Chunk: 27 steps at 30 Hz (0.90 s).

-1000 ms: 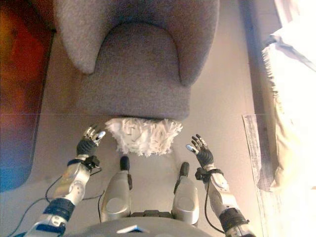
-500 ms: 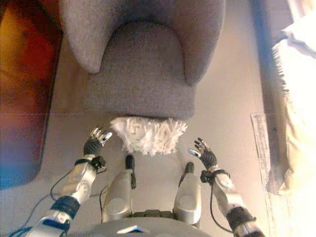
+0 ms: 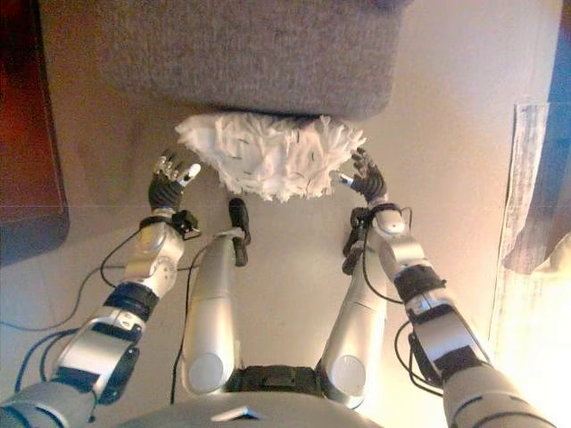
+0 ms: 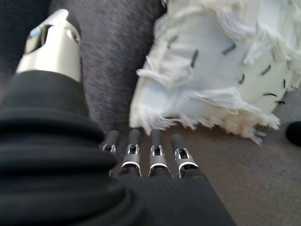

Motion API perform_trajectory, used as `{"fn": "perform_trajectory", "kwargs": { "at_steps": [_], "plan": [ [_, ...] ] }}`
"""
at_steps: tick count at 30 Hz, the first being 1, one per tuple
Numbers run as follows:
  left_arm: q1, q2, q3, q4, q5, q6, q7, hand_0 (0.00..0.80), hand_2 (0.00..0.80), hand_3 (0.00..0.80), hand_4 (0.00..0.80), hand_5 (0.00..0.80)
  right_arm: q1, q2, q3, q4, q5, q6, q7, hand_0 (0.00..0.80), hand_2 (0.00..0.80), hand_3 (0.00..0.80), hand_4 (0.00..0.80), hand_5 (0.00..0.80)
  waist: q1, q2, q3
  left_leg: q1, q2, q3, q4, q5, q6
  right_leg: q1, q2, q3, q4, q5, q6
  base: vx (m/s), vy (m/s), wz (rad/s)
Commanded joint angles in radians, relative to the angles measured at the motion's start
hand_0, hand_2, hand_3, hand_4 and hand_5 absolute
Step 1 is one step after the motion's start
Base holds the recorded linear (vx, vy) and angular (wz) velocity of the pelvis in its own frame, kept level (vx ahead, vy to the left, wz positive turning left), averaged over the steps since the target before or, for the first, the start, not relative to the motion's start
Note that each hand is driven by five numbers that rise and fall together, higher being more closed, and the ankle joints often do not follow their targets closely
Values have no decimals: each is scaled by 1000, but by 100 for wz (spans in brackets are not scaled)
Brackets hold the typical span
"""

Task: Pick up the cushion and take it to the sofa

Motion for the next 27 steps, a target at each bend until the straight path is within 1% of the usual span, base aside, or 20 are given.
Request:
{"fn": "perform_trajectory", "kwargs": {
  "at_steps": [1,5,6,8,10,14,20,24,27],
  "plan": [
    [-20,18,18,-16,50,-38,12,0,0,0,0,0,-23,-64,10,-37,-22,16,-14,0,0,0,0,0,8,52,-7,-52,40,-3,71,-97,-14,-102,-39,76,88,26,-12,-30,65,-2],
    [-54,42,25,-8,41,-27,20,0,0,0,0,0,-72,-78,11,-13,10,34,-24,0,0,0,0,0,-3,69,-7,-162,50,-9,204,-141,-8,-217,-35,123,215,-10,-23,-20,63,2],
    [-57,44,26,-6,41,-25,19,0,0,0,0,0,-75,-79,11,-12,12,35,-24,0,0,0,0,0,-4,70,-7,-171,51,-10,216,-145,-8,-226,-34,127,225,-13,-23,-8,54,7],
    [-75,59,27,11,22,-8,19,0,0,0,0,0,-94,-82,12,0,25,49,-21,0,0,0,0,0,-13,78,-7,-226,56,-16,292,-172,-4,-284,-29,154,295,-37,-33,7,62,2],
    [-93,76,36,34,-10,15,1,0,0,0,0,0,-108,-83,15,17,39,65,-8,0,0,0,0,0,-21,84,-7,-270,64,-23,359,-194,-3,-329,-23,178,347,-58,-42,34,65,-3],
    [-122,107,45,72,-62,56,-62,0,0,0,0,0,-145,-99,27,43,58,109,12,0,0,0,0,0,-33,93,-7,-339,76,-30,459,-228,-1,-404,-22,212,427,-92,-48,37,64,-4],
    [-197,149,43,123,-132,80,-135,0,0,0,0,0,-198,-104,33,70,142,128,-3,0,0,0,0,0,-54,95,-7,-419,103,-34,560,-255,-8,-491,-13,242,519,-138,-51,51,68,0],
    [-252,178,39,139,-154,95,-167,0,0,0,0,0,-183,-103,18,30,228,102,-11,0,0,0,0,0,-74,84,-7,-464,127,-43,591,-257,-15,-535,-4,254,551,-152,-55,48,51,-6],
    [-275,197,30,150,-160,111,-184,0,0,0,0,0,-147,-112,0,-5,258,93,0,0,0,0,0,0,-89,74,-7,-481,145,-50,608,-258,-23,-553,-3,260,563,-153,-56,38,30,-8]
  ]
}}
